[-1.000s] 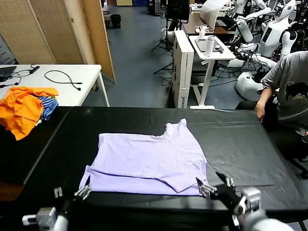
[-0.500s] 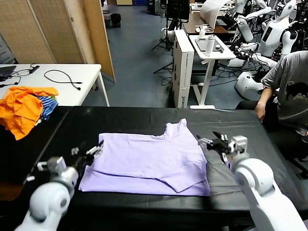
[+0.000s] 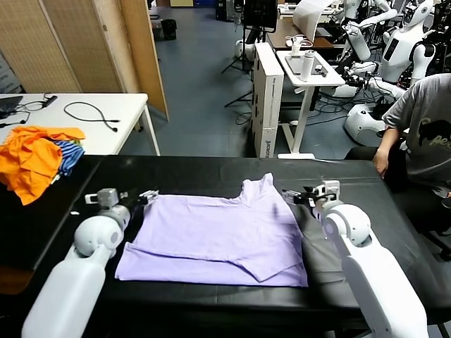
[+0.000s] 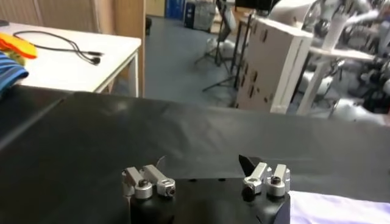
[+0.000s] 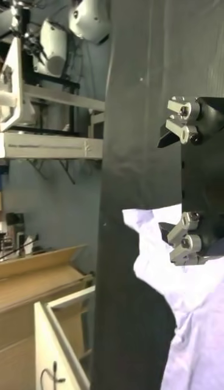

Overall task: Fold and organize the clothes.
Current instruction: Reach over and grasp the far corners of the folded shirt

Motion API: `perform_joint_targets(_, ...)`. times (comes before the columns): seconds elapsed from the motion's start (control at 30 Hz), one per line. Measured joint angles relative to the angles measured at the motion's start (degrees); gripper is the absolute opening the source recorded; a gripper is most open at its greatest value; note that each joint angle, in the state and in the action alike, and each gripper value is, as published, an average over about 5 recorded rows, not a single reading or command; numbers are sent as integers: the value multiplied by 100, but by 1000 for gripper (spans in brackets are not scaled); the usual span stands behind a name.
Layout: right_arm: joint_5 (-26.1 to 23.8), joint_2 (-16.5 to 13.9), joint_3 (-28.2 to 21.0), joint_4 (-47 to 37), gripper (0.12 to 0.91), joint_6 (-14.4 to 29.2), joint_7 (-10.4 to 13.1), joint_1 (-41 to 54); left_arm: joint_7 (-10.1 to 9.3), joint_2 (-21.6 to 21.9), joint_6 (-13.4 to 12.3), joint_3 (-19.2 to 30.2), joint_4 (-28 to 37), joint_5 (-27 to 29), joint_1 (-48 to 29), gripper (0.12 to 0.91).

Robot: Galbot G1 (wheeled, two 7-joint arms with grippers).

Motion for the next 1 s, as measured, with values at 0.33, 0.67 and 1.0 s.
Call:
perform_joint_targets(0.33, -299, 144, -286, -360, 832, 0, -129, 221, 18, 26, 84, 136, 306, 84, -100, 907)
perform_joint_targets(0.67, -408, 219, -470, -675, 789, 0, -209, 449, 38, 49, 131, 158, 280, 132, 15, 868)
perform_joint_targets(1.0, -527, 223, -583, -789, 494, 0, -369, 500, 64, 70, 128, 162, 229, 169, 78, 680)
